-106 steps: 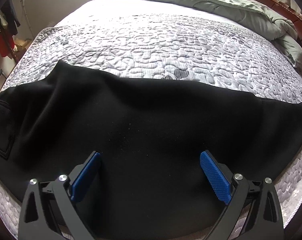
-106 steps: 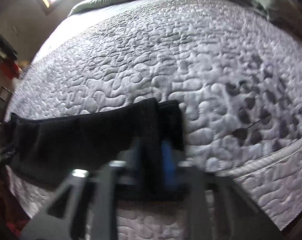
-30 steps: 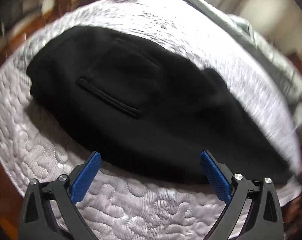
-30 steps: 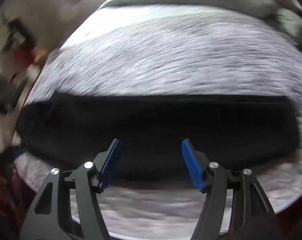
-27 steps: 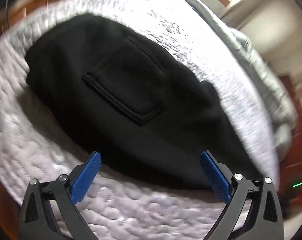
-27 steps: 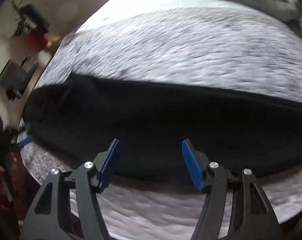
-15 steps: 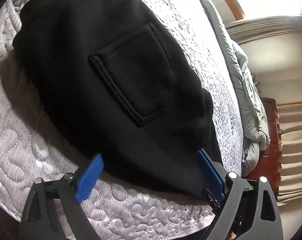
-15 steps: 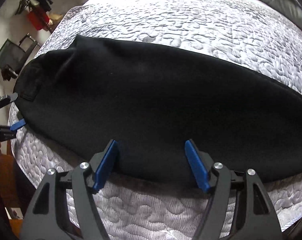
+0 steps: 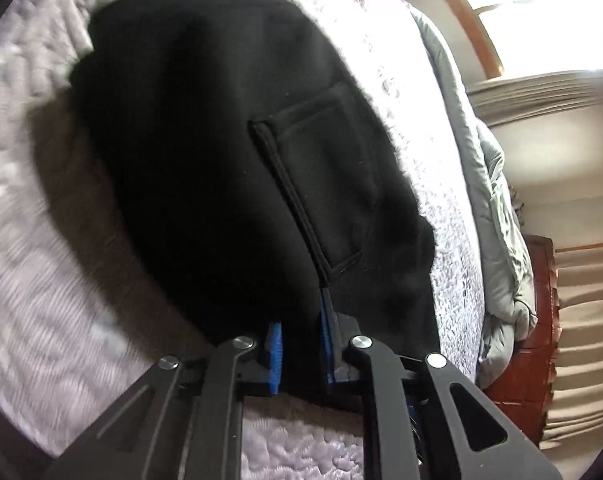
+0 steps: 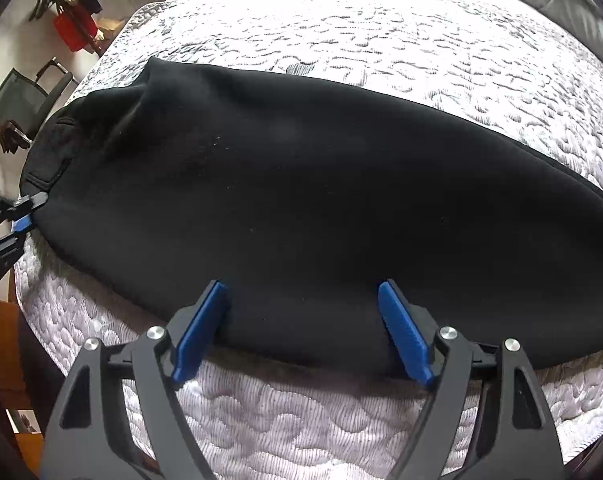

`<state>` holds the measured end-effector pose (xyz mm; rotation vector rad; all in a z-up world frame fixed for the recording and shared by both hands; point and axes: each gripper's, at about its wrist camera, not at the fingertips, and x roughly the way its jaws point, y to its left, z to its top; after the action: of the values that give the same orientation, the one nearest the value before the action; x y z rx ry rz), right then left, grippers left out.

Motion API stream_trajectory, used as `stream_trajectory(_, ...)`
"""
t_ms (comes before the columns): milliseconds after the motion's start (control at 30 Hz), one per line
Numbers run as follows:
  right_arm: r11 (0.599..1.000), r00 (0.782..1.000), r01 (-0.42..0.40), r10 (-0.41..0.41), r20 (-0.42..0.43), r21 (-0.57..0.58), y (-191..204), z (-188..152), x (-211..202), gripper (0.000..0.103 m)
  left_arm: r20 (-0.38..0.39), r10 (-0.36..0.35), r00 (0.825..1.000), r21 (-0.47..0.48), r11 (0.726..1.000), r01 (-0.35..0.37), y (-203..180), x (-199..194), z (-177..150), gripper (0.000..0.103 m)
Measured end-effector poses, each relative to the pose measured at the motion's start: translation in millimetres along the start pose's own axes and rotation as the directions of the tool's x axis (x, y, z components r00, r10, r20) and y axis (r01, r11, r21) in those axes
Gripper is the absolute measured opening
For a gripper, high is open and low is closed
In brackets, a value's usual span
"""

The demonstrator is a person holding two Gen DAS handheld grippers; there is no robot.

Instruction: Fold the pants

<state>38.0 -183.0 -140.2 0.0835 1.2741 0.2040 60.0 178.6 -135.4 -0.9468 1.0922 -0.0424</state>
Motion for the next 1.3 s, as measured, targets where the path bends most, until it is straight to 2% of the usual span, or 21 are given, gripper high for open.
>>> stream_trajectory(67,1.0,1.0,0.005,-0.005,-0.011,-0.005,0.2,-0.2,-0.3,0.081,0.062,0.014,0.998,0.033,0.999,-0.016,-8.3,-18.9,-21.2,0.015)
stream_trajectory(167,1.0,1.0,0.015,-0.016,-0.011,-0.015,0.8,-0.3,0.8,0.085,0.09,0.067,0.994,0.077,0.994,-0.074,-9.1,-18.1,-36.6,0.015)
stream_trajectory(267,1.0,1.0,0.027,-0.027,-0.014,-0.014,0.9,0.4,5.9,0.087,0.061,0.105,0.993,0.101,0.989,-0.111,2.8,12.9,-24.9,0.016)
stream_trajectory(400,1.0,1.0,0.02,-0.02,-0.005,-0.023,1.2,0.6,0.9,0.085,0.03,0.076,0.997,0.095,0.992,-0.079,9.2,10.3,-15.4,0.021)
stream_trajectory(467,1.0,1.0,0.0,0.0,0.004,-0.004,-3.7,-0.5,-5.6,0.084,0.046,0.113,0.993,0.112,0.987,-0.117,2.4,-2.4,-19.0,0.033)
stream_trajectory(500,1.0,1.0,-0.004,0.004,0.01,0.004,-6.0,-1.4,-8.5,0.084,0.07,0.144,0.987,0.12,0.981,-0.152,-1.2,-9.7,-22.0,0.053)
stream_trajectory(533,1.0,1.0,-0.012,0.012,0.015,0.009,-8.2,-2.0,-12.2,0.084,0.126,0.198,0.972,0.135,0.967,-0.214,-7.5,-21.0,-28.1,0.06)
stream_trajectory(667,1.0,0.999,-0.009,0.009,0.043,0.003,-11.8,-2.1,-24.4,0.084,0.285,0.242,0.928,0.217,0.926,-0.308,-37.6,-46.3,-49.0,0.06)
stream_trajectory(700,1.0,0.999,-0.008,0.007,0.051,0.005,-13.2,-1.0,-26.3,0.084,0.297,0.22,0.929,0.24,0.925,-0.296,-44.7,-47.3,-52.2,0.061)
stream_trajectory(733,1.0,0.999,-0.007,0.007,0.054,0.006,-14.4,-0.4,-27.2,0.084,0.282,0.182,0.942,0.299,0.916,-0.266,-56.8,-41.3,-56.0,0.062)
stream_trajectory(800,1.0,0.999,-0.005,0.004,0.05,0.009,-14.9,1.3,-23.9,0.084,0.243,0.188,0.952,0.368,0.89,-0.27,-79.0,-16.6,-58.3,0.062)
stream_trajectory(900,1.0,0.999,0.003,-0.003,0.032,0.006,-13.0,6.0,-11.5,0.084,0.154,0.194,0.969,0.433,0.868,-0.242,-95.8,22.8,-60.0,0.062)
stream_trajectory(967,1.0,1.0,0.026,-0.026,0.012,0.006,-12.8,10.7,0.6,0.084,0.129,0.249,0.96,0.491,0.825,-0.28,-103.4,52.6,-63.0,0.062)
stream_trajectory(1033,0.999,0.999,0.048,-0.048,-0.006,-0.006,-12.9,10.2,14.4,0.087,0.142,0.317,0.938,0.54,0.769,-0.341,-102.1,70.0,-68.4,0.062)
stream_trajectory(1067,0.998,0.998,0.055,-0.055,0.005,-0.016,-11.8,10.0,18.4,0.09,0.159,0.348,0.924,0.576,0.727,-0.373,-99.6,80.0,-70.7,0.063)
stream_trajectory(1133,0.999,0.999,0.052,-0.052,0.009,-0.008,-11.9,11.4,20.0,0.091,0.187,0.373,0.909,0.617,0.675,-0.404,-104.5,85.7,-77.6,0.07)
stream_trajectory(1167,0.999,0.999,0.048,-0.048,0.006,-0.004,-12.4,12.2,19.1,0.091,0.197,0.391,0.899,0.627,0.654,-0.422,-108.2,85.7,-80.9,0.07)
stream_trajectory(1200,0.999,0.999,0.04,-0.04,0.005,0.002,-13.8,12.8,15.5,0.086,0.201,0.399,0.894,0.627,0.649,-0.431,-112.3,83.2,-83.8,0.069)
stream_trajectory(1233,0.999,0.999,0.034,-0.034,0.01,0.013,-16.8,12.3,10.3,0.081,0.195,0.389,0.9,0.626,0.657,-0.419,-117.0,78.9,-85.9,0.068)
stream_trajectory(1267,0.999,1.0,0.021,-0.022,0.016,0.035,-20.9,11.4,3.6,0.078,0.19,0.349,0.918,0.634,0.67,-0.386,-123.8,71.6,-91.4,0.069)
stream_trajectory(1300,0.997,1.0,-0.016,0.013,0.028,0.076,-28.8,8.5,-4.3,0.078,0.197,0.332,0.922,0.645,0.665,-0.377,-129.2,68.7,-96.9,0.07)
